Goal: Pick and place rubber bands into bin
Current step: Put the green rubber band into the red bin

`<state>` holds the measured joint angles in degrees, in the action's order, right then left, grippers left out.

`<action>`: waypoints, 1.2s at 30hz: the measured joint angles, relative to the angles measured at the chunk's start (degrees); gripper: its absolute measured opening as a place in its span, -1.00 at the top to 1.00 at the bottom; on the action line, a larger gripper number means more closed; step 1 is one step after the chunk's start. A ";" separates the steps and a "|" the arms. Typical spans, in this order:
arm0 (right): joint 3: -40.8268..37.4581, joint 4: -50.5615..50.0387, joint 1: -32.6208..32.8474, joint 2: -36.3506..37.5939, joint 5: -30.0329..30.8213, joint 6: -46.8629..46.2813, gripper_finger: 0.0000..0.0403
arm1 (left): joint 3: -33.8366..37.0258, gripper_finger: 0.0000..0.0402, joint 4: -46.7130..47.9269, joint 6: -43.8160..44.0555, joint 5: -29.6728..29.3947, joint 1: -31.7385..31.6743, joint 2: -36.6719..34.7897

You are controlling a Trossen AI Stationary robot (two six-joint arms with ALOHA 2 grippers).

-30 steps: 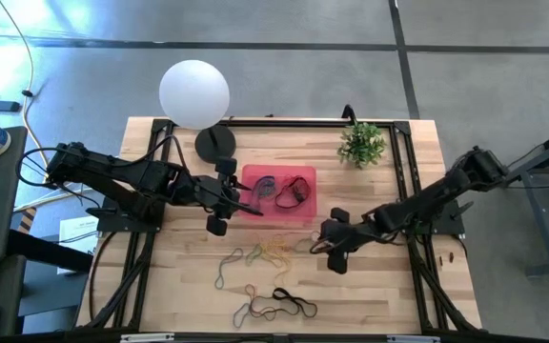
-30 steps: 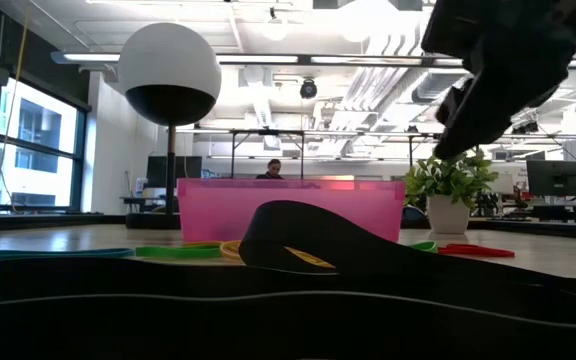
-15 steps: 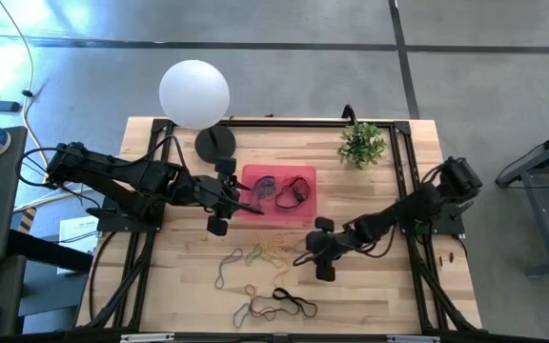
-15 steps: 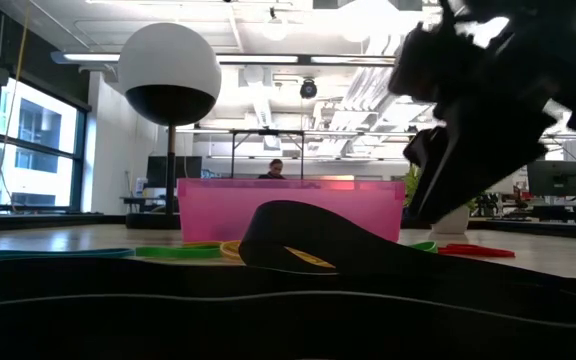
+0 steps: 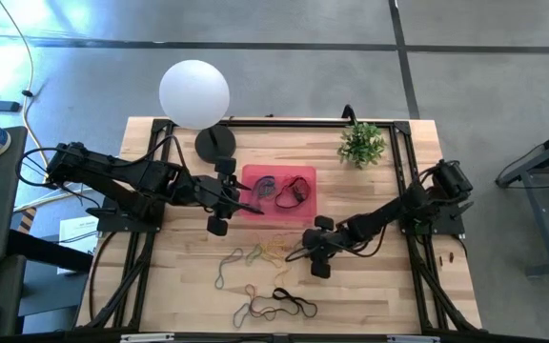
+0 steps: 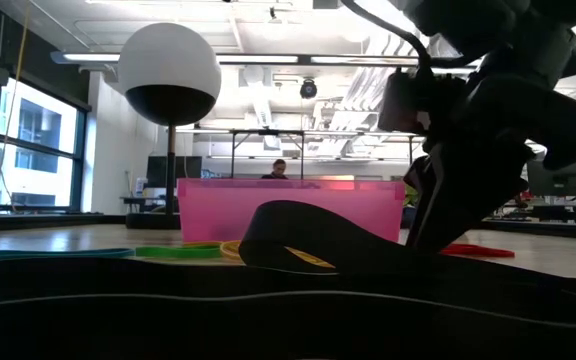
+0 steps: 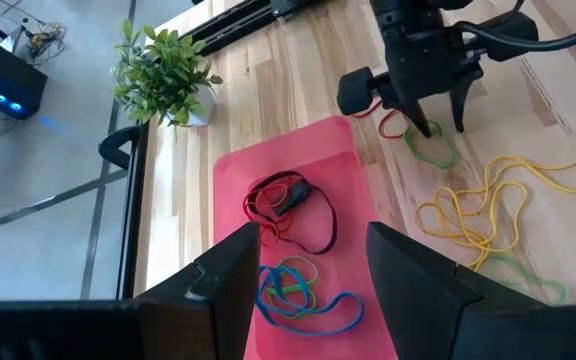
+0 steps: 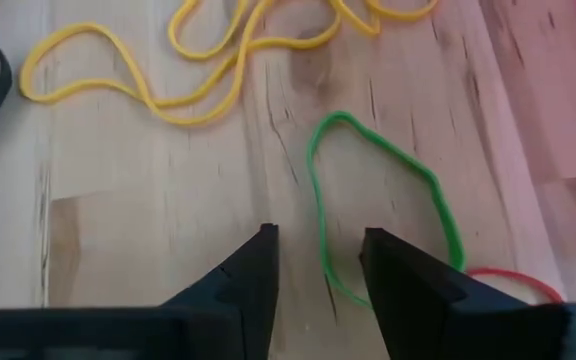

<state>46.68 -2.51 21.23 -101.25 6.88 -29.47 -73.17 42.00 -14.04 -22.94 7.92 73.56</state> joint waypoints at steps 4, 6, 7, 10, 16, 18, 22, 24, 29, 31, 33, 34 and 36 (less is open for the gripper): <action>0.04 -1.59 -0.06 0.12 -2.20 -0.32 0.40 | 0.00 0.14 0.02 -0.04 0.00 0.00 0.00; 0.07 -2.22 -0.06 0.15 -3.40 -0.57 0.47 | 0.00 0.14 0.01 -0.26 0.00 0.00 0.00; 0.07 -2.42 -0.06 0.15 -3.87 -0.59 0.52 | 0.00 0.14 0.01 -0.26 -0.01 0.00 0.00; 0.06 -2.64 -0.06 0.15 -5.15 -0.61 0.69 | 0.00 0.14 0.02 -0.28 0.00 0.00 0.00; 0.02 -2.82 -0.02 0.11 -6.37 -1.53 0.96 | 0.00 0.14 0.04 -0.46 -0.02 0.00 0.00; 0.00 -2.79 -0.02 0.11 -6.39 -2.58 0.95 | 0.00 0.14 0.07 -0.46 -0.02 0.00 0.00; -0.14 -2.73 0.16 1.06 -6.33 -2.67 0.98 | 0.00 0.14 0.09 -0.46 0.00 0.00 0.00; -0.30 -3.37 0.22 1.96 -6.44 -2.88 0.98 | 0.00 0.14 0.09 -0.44 -0.02 0.00 0.00; -0.33 -3.00 0.25 5.32 -5.34 -2.36 0.99 | 0.00 0.14 0.11 -0.55 -0.02 0.00 0.00; -0.33 -2.86 0.24 6.76 -4.42 -2.01 0.99 | 0.00 0.14 0.11 -0.63 -0.02 0.00 0.00; -0.33 -2.85 0.24 8.61 -3.43 -1.69 0.99 | 0.00 0.14 0.11 -0.63 -0.02 0.00 0.00; -0.32 -2.75 0.24 9.60 -2.84 -1.59 0.99 | 0.00 0.14 0.11 -0.65 -0.02 0.00 0.00; -0.24 -2.55 0.24 11.50 -1.65 -1.21 0.99 | 0.00 0.14 0.11 -0.66 -0.02 0.00 0.00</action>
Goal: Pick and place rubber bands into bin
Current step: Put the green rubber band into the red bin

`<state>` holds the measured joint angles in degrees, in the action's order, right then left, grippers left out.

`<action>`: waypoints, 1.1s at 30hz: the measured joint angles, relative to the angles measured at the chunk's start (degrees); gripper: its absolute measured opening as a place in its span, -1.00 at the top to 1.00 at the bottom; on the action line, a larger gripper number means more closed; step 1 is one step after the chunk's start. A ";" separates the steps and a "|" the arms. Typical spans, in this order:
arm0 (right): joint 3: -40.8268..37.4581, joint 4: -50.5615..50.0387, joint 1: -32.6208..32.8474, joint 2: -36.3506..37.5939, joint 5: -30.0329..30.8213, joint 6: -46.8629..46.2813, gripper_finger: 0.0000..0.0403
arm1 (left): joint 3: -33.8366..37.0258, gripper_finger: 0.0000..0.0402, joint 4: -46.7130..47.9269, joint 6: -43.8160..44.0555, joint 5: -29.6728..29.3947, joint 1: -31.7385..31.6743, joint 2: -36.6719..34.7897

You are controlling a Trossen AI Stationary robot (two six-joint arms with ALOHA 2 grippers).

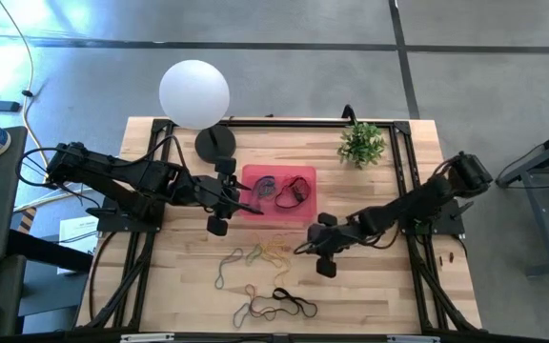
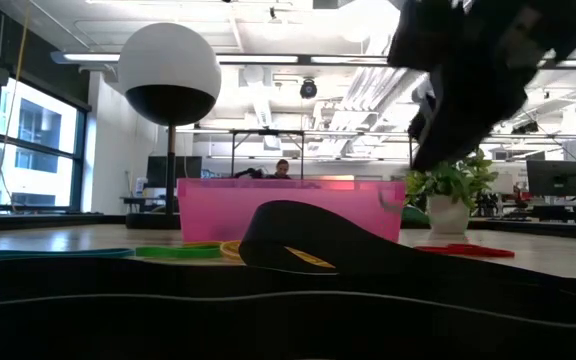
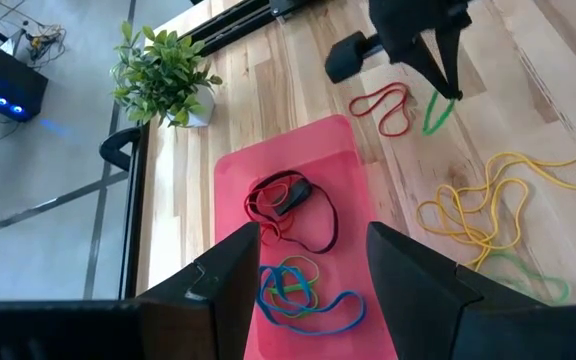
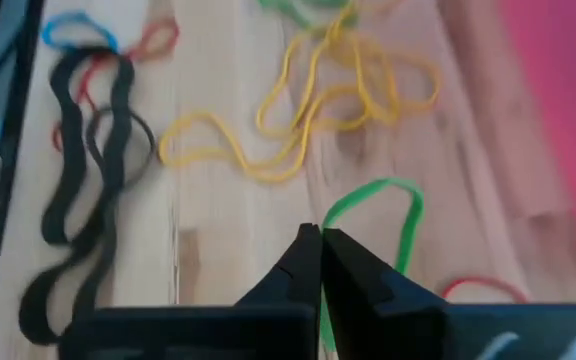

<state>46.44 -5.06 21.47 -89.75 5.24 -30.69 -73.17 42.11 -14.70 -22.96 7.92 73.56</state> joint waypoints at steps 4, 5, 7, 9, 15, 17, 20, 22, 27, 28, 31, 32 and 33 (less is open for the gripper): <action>0.00 0.15 -0.15 3.96 3.17 0.95 1.00 | 0.00 0.14 0.00 0.00 0.00 0.00 0.00; 0.02 0.20 -0.22 4.96 3.89 1.28 0.99 | 0.00 0.14 0.00 0.01 0.00 0.00 0.00; 0.02 0.17 -0.65 6.80 5.62 1.95 1.00 | 0.00 0.14 0.00 0.00 0.00 0.00 0.00; 0.02 0.35 -1.37 8.48 7.06 2.97 1.00 | 0.00 0.14 0.00 0.00 -0.21 0.00 0.00; 0.09 2.72 -4.99 11.68 8.37 7.14 1.00 | 0.00 0.14 -0.07 0.00 -0.68 0.00 0.00; 0.09 4.09 -6.59 11.84 8.30 8.78 1.00 | 0.00 0.14 -0.07 0.00 -0.68 0.00 0.00; 0.09 6.00 -9.07 11.84 8.15 10.90 1.00 | 0.00 0.14 -0.13 0.01 -0.68 -0.01 0.00; 0.11 7.11 -11.09 11.77 8.08 12.03 1.00 | 0.00 0.14 -0.28 0.02 -0.68 -0.01 0.00; 0.11 8.54 -16.54 11.73 8.13 14.49 1.00 | 0.00 0.14 -0.86 0.04 -0.68 0.00 0.00; 0.11 8.86 -17.57 11.73 8.05 14.75 1.00 | 0.00 0.14 -1.10 0.04 -0.68 -0.01 0.00; 0.11 10.09 -20.26 11.67 7.28 15.87 1.00 | 0.00 0.14 -1.82 0.04 -0.68 0.00 0.00; 0.11 10.76 -21.03 11.37 7.28 16.08 1.00 | 0.00 0.14 -1.81 0.04 -0.68 0.00 0.00; 0.12 11.64 -21.69 11.01 6.99 16.22 1.00 | 0.00 0.14 -1.79 0.02 -0.68 0.00 0.00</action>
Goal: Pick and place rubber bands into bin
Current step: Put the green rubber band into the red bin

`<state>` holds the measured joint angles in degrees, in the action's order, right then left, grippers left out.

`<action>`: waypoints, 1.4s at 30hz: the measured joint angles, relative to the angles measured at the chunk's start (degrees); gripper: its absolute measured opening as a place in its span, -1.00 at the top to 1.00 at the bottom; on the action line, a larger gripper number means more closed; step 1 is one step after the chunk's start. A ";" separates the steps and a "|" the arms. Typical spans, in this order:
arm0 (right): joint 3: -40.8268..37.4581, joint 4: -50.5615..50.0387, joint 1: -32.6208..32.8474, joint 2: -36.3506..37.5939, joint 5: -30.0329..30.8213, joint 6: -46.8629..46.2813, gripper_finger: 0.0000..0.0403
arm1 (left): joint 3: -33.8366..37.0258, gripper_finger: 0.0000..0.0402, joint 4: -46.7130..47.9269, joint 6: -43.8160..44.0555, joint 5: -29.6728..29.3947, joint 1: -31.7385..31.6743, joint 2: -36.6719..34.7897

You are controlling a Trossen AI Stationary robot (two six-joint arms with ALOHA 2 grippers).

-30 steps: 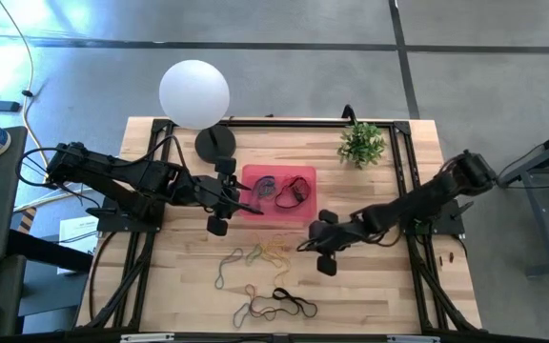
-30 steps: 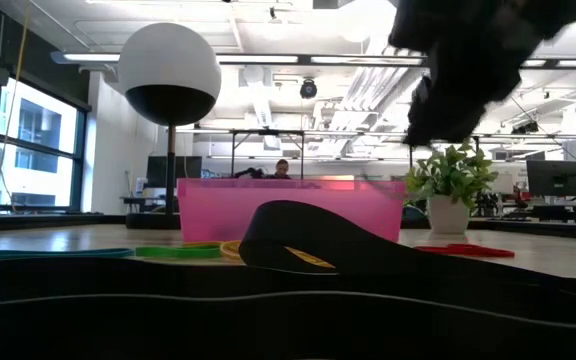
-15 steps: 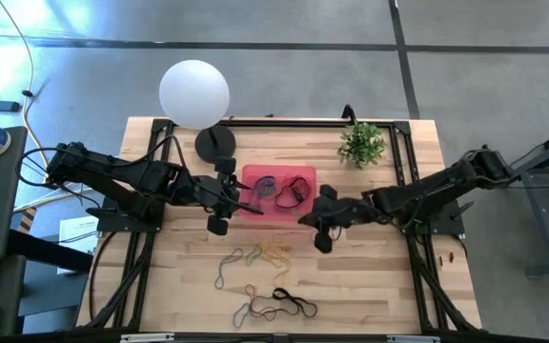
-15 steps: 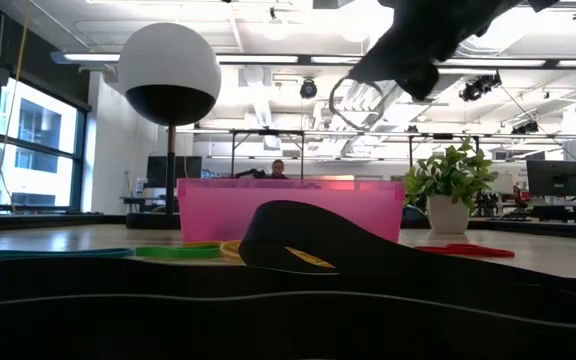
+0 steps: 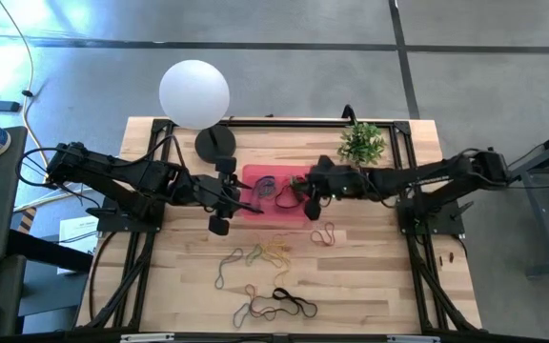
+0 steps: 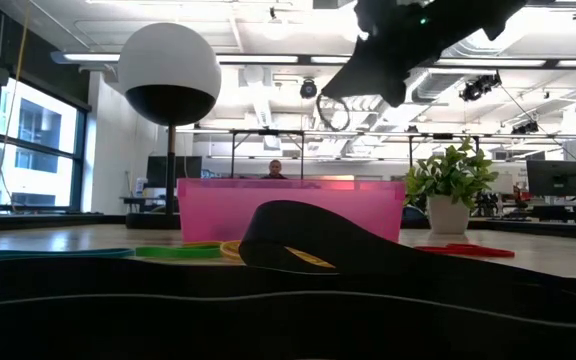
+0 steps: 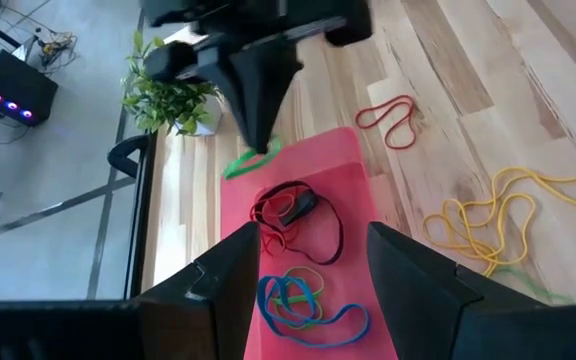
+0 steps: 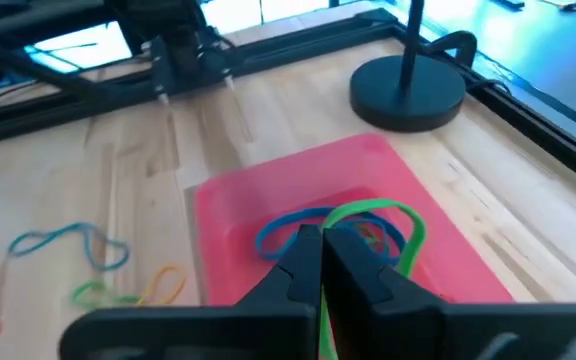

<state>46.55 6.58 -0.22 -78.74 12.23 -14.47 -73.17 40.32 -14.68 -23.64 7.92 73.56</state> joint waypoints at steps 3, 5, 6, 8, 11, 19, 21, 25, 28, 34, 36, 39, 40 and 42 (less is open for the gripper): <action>0.01 4.03 -1.70 -2.45 -2.32 0.19 1.00 | 0.00 0.14 0.00 0.02 0.00 0.00 0.02; 0.01 6.85 -2.28 -4.80 -3.79 0.19 1.00 | 0.00 0.14 0.04 0.01 0.00 -0.01 0.02; 0.01 8.31 -2.51 -6.10 -4.10 0.08 1.00 | 0.00 0.14 0.03 0.02 0.00 0.00 0.02; 0.01 10.78 -2.91 -8.75 -4.48 -0.55 1.00 | 0.00 0.14 0.11 0.00 0.00 0.00 0.02; 0.01 15.69 -3.63 -12.77 -6.32 -2.11 1.00 | 0.00 0.14 0.17 0.00 0.00 -0.02 0.02; 0.01 25.36 -4.41 -21.54 -9.70 -7.56 1.00 | 0.00 0.14 0.22 0.00 0.00 0.00 0.02; 0.01 27.48 -4.63 -23.21 -9.78 -8.75 1.00 | 0.00 0.14 0.22 -0.01 0.01 -0.01 0.02; 1.25 29.07 -5.42 -26.30 -10.77 -11.11 1.00 | 0.00 0.14 0.18 -0.13 0.00 -0.01 0.02; 4.72 28.48 -5.96 -28.72 -12.60 -11.13 1.00 | 0.00 0.14 0.17 -0.26 0.00 -0.02 0.02; 13.55 19.46 -7.07 -32.03 -12.90 -9.81 1.00 | 0.00 0.14 0.17 -0.15 0.02 0.00 0.02; 15.41 14.24 -7.35 -32.17 -13.51 -7.98 1.00 | 0.00 0.14 0.19 -0.04 0.02 -0.02 0.02; 16.37 9.26 -7.41 -32.17 -13.74 -6.04 1.00 | 0.00 0.14 0.17 -0.04 0.02 0.00 0.02; 16.38 8.40 -7.45 -32.17 -13.85 -6.08 1.00 | 0.00 0.14 0.17 -0.04 0.02 0.00 0.02; 16.35 7.50 -7.55 -32.19 -13.98 -6.19 1.00 | 0.00 0.14 0.15 -0.04 0.02 0.00 0.02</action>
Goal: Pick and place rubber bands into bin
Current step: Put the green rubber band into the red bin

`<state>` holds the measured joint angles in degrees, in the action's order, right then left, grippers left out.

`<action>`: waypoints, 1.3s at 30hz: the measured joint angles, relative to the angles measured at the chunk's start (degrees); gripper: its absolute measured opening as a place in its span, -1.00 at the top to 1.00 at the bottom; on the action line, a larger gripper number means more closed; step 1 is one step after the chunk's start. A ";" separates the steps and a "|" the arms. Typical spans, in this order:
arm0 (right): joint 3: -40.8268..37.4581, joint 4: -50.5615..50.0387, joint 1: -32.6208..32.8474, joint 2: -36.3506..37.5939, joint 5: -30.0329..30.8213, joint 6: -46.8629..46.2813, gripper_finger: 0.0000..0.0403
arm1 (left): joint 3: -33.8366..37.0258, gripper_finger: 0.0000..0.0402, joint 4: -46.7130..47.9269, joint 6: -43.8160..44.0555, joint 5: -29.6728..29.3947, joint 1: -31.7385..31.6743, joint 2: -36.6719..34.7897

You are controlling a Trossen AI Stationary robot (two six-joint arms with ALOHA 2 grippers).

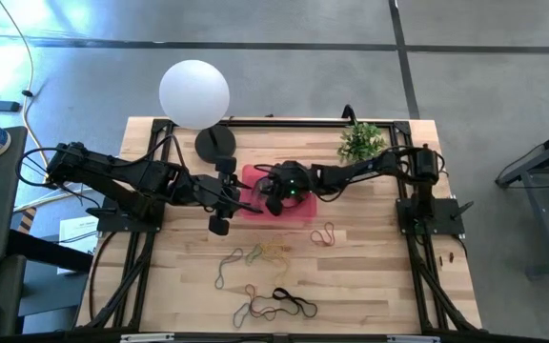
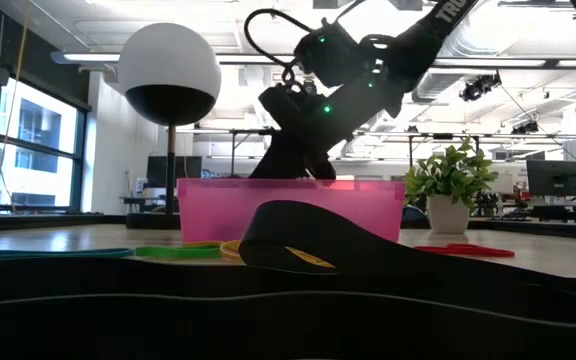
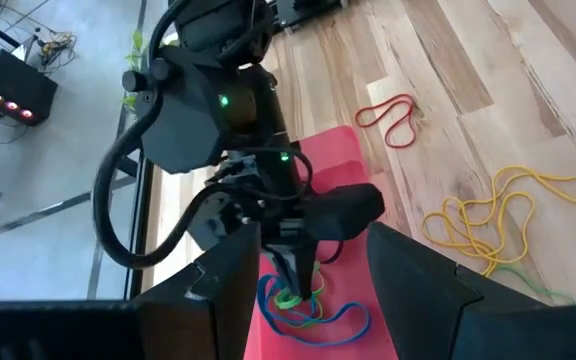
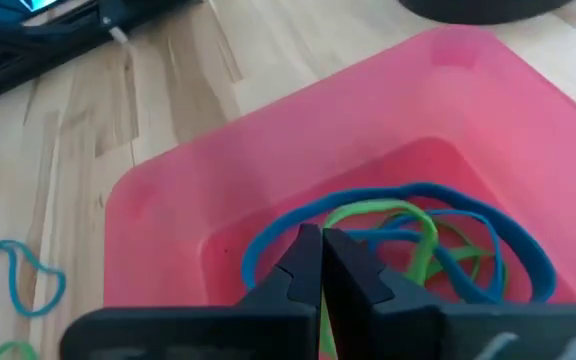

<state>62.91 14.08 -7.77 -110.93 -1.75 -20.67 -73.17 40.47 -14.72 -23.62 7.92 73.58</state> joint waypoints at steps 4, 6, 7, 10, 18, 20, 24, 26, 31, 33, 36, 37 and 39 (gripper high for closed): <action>0.01 -0.17 -0.13 0.00 0.38 -0.07 1.00 | 0.00 0.14 0.00 -0.02 0.00 -0.02 0.00; 0.01 -0.43 -0.28 0.00 1.23 -1.23 0.99 | 0.00 0.14 -0.02 -0.18 0.00 -0.01 0.00; 0.01 -0.85 -0.43 0.00 1.37 -1.64 0.97 | 0.00 0.14 -0.02 -0.20 0.00 -0.01 0.00; -0.03 -1.92 -0.84 0.00 0.82 -2.33 0.87 | 0.00 0.14 -0.09 -0.47 0.00 0.00 0.00; -0.04 -1.93 -0.98 0.00 -0.44 -3.78 0.36 | 0.00 0.14 -0.13 -1.49 0.00 -0.01 0.00; -0.04 -1.91 -0.95 0.00 -1.67 -3.66 0.25 | 0.00 0.14 -0.11 -1.49 0.00 -0.01 0.00; -0.04 -3.07 -0.38 0.55 -4.65 -3.59 0.10 | 0.00 0.14 0.18 -1.49 2.03 -0.02 0.00; -0.05 -5.07 0.50 2.06 -5.36 -2.16 0.05 | 0.00 0.14 1.36 -1.46 5.39 -0.02 0.00; -0.06 -10.90 3.61 8.11 -5.21 4.98 0.04 | 0.00 0.14 9.93 1.14 13.40 0.29 0.00; -0.06 -13.84 4.95 11.10 -4.26 7.61 0.07 | 0.00 0.14 13.80 2.90 13.19 1.34 0.00; -0.06 -18.50 6.89 15.44 -1.91 10.17 0.12 | 0.00 0.14 16.96 4.93 11.31 3.42 0.00; -0.06 -20.21 7.51 16.65 -1.34 10.55 0.13 | 0.00 0.14 17.58 5.63 11.15 4.17 -0.01; -0.06 -23.58 8.67 19.28 -0.10 10.69 0.17 | 0.00 0.14 17.90 6.57 10.76 5.73 0.00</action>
<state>62.85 -9.50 0.90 -91.66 -1.85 -9.98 -73.17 58.36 -8.15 -12.86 13.65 73.59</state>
